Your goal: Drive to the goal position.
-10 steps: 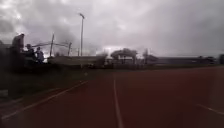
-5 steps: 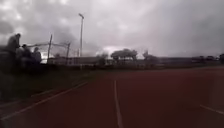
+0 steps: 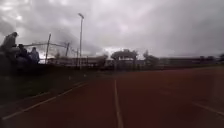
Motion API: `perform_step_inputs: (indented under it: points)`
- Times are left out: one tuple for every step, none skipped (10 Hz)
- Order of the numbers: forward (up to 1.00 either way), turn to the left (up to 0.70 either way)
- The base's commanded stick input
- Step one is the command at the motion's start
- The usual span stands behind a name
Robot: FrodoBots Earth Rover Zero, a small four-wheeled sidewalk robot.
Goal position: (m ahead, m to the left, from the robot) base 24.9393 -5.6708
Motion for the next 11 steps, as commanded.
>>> perform_step_inputs:
  points:
    - [0.50, 0.00]
    - [0.50, 0.00]
    - [0.50, 0.00]
    - [0.50, 0.00]
    - [0.50, 0.00]
    - [0.50, 0.00]
    - [0.50, 0.00]
    - [0.50, 0.00]
    - [0.50, 0.00]
    - [0.50, 0.00]
    - [0.50, 0.00]
